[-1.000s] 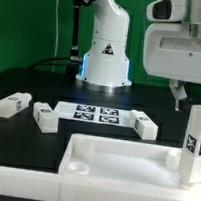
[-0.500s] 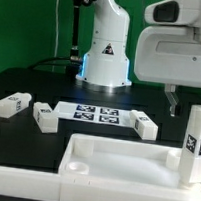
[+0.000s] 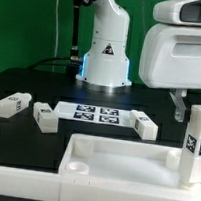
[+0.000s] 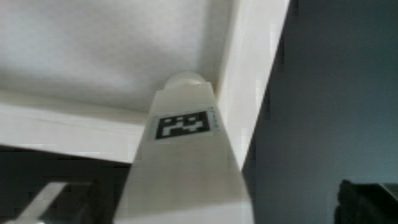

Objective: Assemble desk

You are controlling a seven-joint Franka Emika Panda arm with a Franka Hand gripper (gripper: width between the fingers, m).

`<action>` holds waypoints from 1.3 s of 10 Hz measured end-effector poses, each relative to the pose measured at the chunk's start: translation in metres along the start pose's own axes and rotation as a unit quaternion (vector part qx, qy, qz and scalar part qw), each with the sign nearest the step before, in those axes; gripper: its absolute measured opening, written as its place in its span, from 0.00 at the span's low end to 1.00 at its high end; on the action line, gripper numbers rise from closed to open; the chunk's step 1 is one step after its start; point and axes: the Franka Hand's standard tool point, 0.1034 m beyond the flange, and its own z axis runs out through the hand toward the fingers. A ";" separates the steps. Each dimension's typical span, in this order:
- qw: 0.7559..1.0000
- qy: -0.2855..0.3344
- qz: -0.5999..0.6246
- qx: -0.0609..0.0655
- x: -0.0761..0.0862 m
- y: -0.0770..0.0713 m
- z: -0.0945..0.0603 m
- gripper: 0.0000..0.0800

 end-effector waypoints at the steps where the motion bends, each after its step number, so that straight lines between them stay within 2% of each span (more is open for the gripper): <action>1: 0.999 0.000 -0.054 -0.001 0.002 0.003 -0.003 0.81; 3: 0.998 0.004 -0.066 -0.001 0.005 0.004 -0.006 0.81; 5: 0.998 0.003 -0.066 -0.001 0.005 0.004 -0.005 0.45; 6: 0.998 0.003 -0.066 -0.001 0.005 0.004 -0.005 0.36; 10: 0.999 0.004 -0.051 -0.001 0.005 0.004 -0.005 0.36; 13: 0.990 0.012 0.139 0.006 0.005 0.008 -0.005 0.36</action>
Offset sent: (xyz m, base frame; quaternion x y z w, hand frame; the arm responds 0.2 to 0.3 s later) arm 0.0000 0.0000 0.0000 0.0000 0.0000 0.0000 1.0000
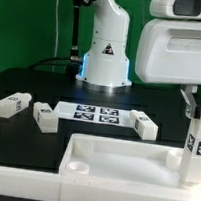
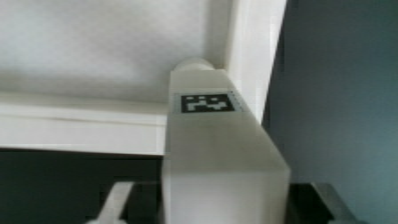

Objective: Assemble desk

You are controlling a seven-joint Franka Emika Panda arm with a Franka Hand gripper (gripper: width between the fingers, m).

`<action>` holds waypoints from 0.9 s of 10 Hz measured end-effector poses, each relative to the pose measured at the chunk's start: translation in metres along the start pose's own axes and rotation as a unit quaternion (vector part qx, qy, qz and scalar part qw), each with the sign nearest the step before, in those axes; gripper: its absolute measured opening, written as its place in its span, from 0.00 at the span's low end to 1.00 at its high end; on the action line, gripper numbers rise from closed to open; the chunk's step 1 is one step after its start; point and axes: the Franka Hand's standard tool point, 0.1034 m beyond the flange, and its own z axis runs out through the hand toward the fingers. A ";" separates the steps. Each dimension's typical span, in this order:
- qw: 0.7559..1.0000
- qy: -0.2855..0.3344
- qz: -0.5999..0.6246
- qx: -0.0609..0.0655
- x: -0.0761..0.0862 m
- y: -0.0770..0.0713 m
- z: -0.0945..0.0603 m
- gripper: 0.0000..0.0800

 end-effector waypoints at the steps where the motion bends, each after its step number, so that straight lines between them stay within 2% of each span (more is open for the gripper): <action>1: 0.998 0.003 0.062 0.001 0.000 0.001 0.000 0.36; 3: 0.988 0.006 0.155 0.001 0.001 0.002 0.000 0.36; 5: 0.967 0.007 0.255 0.002 0.002 0.004 0.000 0.36; 9: 0.895 0.005 0.446 0.005 0.002 0.006 0.000 0.36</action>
Offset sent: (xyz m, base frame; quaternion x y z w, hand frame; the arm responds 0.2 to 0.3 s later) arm -0.0028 0.0047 -0.0055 0.0089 -0.0112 0.2740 0.9616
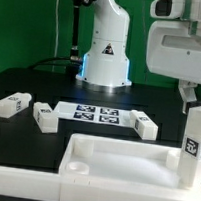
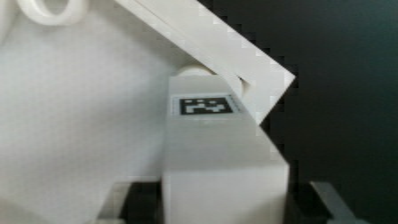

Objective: Assemble desk

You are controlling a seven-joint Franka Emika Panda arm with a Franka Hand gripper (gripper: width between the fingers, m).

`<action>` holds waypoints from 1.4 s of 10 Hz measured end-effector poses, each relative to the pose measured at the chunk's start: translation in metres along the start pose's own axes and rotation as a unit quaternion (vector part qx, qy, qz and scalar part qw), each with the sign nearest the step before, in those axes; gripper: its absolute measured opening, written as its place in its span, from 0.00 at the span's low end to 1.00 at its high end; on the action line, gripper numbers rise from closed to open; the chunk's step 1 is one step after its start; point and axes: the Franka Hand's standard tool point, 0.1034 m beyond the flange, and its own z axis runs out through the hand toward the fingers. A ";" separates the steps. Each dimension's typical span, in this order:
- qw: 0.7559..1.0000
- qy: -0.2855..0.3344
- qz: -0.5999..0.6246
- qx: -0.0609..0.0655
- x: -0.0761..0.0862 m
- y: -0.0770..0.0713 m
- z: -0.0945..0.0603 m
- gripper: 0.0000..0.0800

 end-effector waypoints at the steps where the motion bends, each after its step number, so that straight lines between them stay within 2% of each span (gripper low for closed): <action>1: 0.999 -0.002 0.039 0.001 0.000 0.000 0.000 0.36; 4: 0.998 -0.002 0.065 0.001 0.000 0.000 0.000 0.36; 5: 0.999 -0.003 0.041 0.000 0.000 0.001 0.001 0.47; 6: 1.000 -0.005 0.022 -0.003 -0.001 0.001 0.001 0.64; 7: 0.999 -0.006 -0.032 -0.007 -0.001 0.002 0.001 0.64; 8: 0.996 -0.007 -0.083 -0.006 -0.002 0.002 0.001 0.78; 11: 0.985 -0.007 -0.174 -0.005 -0.002 0.002 0.001 0.81; 14: 0.961 -0.007 -0.277 -0.005 -0.002 0.002 0.001 0.81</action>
Offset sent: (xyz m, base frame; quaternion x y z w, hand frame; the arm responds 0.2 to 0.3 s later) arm 0.0000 0.0000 0.0000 0.0000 0.0000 0.0650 0.9979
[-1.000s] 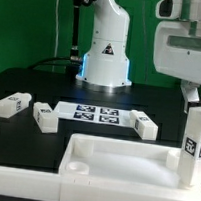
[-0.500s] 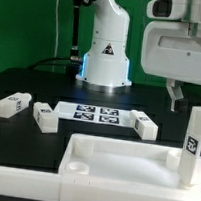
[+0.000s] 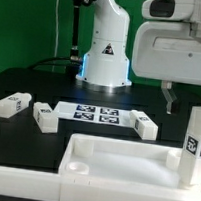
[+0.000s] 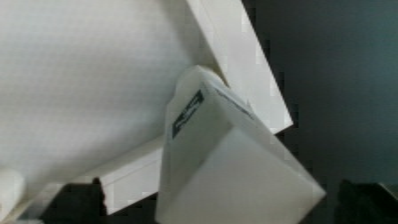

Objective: Assemble desk

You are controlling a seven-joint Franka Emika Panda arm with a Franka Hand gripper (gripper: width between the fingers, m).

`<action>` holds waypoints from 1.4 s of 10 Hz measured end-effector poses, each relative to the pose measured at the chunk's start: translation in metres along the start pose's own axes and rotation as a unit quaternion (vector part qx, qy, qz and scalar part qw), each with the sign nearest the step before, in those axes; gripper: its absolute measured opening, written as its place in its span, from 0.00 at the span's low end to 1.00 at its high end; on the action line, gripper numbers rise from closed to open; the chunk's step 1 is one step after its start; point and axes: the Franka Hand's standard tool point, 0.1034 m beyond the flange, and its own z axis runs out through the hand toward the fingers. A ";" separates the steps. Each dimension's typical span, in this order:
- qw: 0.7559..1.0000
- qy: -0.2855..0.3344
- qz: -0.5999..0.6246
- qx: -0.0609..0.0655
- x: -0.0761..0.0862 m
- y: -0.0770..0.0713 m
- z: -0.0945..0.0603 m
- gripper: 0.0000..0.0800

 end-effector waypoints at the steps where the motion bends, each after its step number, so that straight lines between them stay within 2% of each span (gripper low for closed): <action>1: 0.997 0.006 -0.075 -0.013 0.000 0.000 0.000 0.81; 2: 0.991 0.008 -0.134 -0.018 -0.001 -0.002 0.000 0.81; 4: 0.978 0.009 -0.207 -0.018 -0.004 -0.007 0.001 0.81; 7: 0.929 0.011 -0.370 -0.024 -0.004 -0.010 0.003 0.81; 9: 0.904 0.012 -0.426 -0.026 -0.003 -0.010 0.003 0.81; 10: 0.906 0.012 -0.422 -0.026 -0.003 -0.010 0.003 0.65; 11: 0.906 0.012 -0.422 -0.026 -0.003 -0.010 0.003 0.65; 12: 0.909 0.012 -0.417 -0.026 -0.003 -0.010 0.003 0.47; 13: 0.911 0.012 -0.411 -0.026 -0.003 -0.009 0.003 0.36; 14: 0.914 0.012 -0.405 -0.026 -0.003 -0.009 0.003 0.36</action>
Offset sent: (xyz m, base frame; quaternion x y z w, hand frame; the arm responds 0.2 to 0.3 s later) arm -0.0013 0.0071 -0.0009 -0.0292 0.0243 -0.1962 0.9798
